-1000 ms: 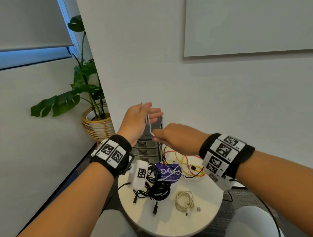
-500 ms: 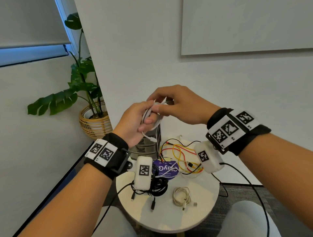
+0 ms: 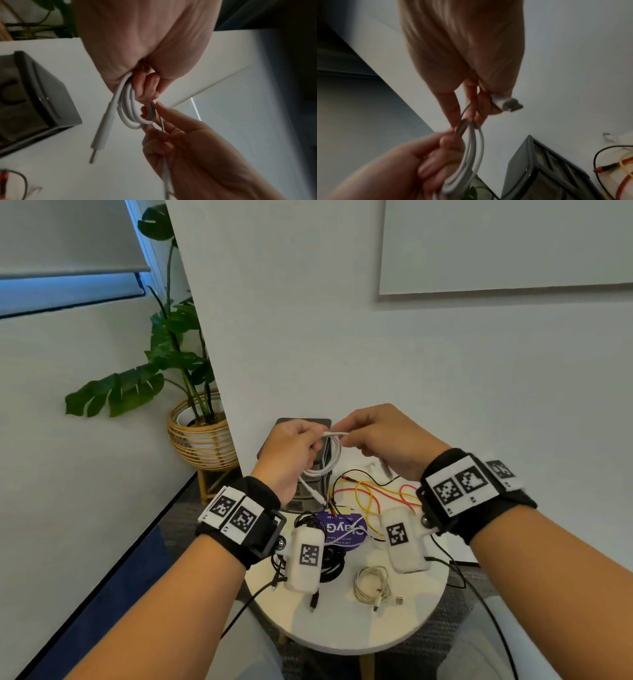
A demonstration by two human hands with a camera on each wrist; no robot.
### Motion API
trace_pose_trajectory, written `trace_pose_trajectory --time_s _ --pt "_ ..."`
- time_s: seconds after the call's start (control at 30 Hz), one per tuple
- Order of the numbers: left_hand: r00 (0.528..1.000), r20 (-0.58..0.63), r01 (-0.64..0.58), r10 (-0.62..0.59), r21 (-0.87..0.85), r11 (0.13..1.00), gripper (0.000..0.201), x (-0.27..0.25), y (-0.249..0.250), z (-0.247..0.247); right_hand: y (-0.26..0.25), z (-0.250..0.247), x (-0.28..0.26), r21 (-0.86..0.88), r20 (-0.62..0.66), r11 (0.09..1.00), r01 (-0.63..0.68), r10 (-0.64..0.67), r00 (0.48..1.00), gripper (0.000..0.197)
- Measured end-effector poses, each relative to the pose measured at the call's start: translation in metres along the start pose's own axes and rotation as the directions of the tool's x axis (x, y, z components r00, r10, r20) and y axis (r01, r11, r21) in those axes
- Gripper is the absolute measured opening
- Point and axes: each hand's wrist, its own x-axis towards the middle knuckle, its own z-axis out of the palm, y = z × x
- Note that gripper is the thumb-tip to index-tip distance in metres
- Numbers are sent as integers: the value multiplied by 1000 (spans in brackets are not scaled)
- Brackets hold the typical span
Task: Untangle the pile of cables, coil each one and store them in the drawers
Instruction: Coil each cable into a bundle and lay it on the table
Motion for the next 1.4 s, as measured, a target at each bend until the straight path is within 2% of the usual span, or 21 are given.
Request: trace_pose_trajectory --time_s 0.07,0.13,0.17,0.2,0.23,0.3,0.33,0.37,0.43,0.5,0.6,0.7,0.87,0.97,1.1,1.23,1.3,1.4 --pt "1000 21 13 -13 8 1000 19 1 -1 -4 -4 -15 -5 -276 35 957 93 -87 996 9" --pt "997 68 34 -32 -21 999 17 4 -1 -5 -5 -24 -8 -535 96 819 207 -184 978 15" --pt "994 98 43 -39 -44 998 14 4 -1 -4 -3 -24 -8 -621 118 747 239 -213 970 17" --pt "991 128 52 -42 -76 996 12 4 -1 -2 0 -23 -6 -656 117 712 249 -229 966 17" --pt "988 151 59 -41 -114 992 10 3 -1 1 4 -21 -6 -641 110 723 256 -243 964 17" --pt "984 174 67 -33 -196 978 9 1 -1 6 18 -14 -2 -437 42 862 257 -265 963 18" --pt "984 174 64 -24 -227 972 9 0 -1 8 22 -10 -3 -234 -20 944 233 -244 969 18" --pt "986 163 52 -11 -246 968 11 -1 -2 10 25 -6 -4 -3 -69 979 205 -205 976 17" --pt "992 124 6 25 -242 970 15 -4 -2 13 28 2 -7 324 -113 933 155 -125 986 17" --pt "995 76 -51 68 -207 977 22 -6 -1 16 27 11 -6 448 -114 886 119 -75 991 18" --pt "989 52 -128 137 -148 981 22 -7 2 17 26 15 -1 559 -44 829 27 -3 999 21" --pt "985 51 -160 166 -100 982 23 -5 1 16 25 16 0 698 82 710 -90 46 996 16" --pt "980 55 -184 191 -107 977 23 -5 3 18 25 23 0 844 13 533 -59 89 996 16" --pt "976 54 -205 210 -92 975 22 -3 4 19 26 26 1 881 2 470 -54 111 994 18" --pt "970 61 -232 235 -62 971 19 -2 6 19 24 24 0 892 47 445 -83 91 995 18" --pt "964 92 -246 250 -48 968 19 -1 5 21 19 19 -5 913 186 364 -185 34 982 21" --pt "962 98 -253 254 -25 967 17 -1 3 21 19 15 -10 887 232 412 -209 -7 973 19" --pt "960 96 -265 263 3 964 12 0 1 21 20 14 -15 850 214 502 -157 -59 975 18"
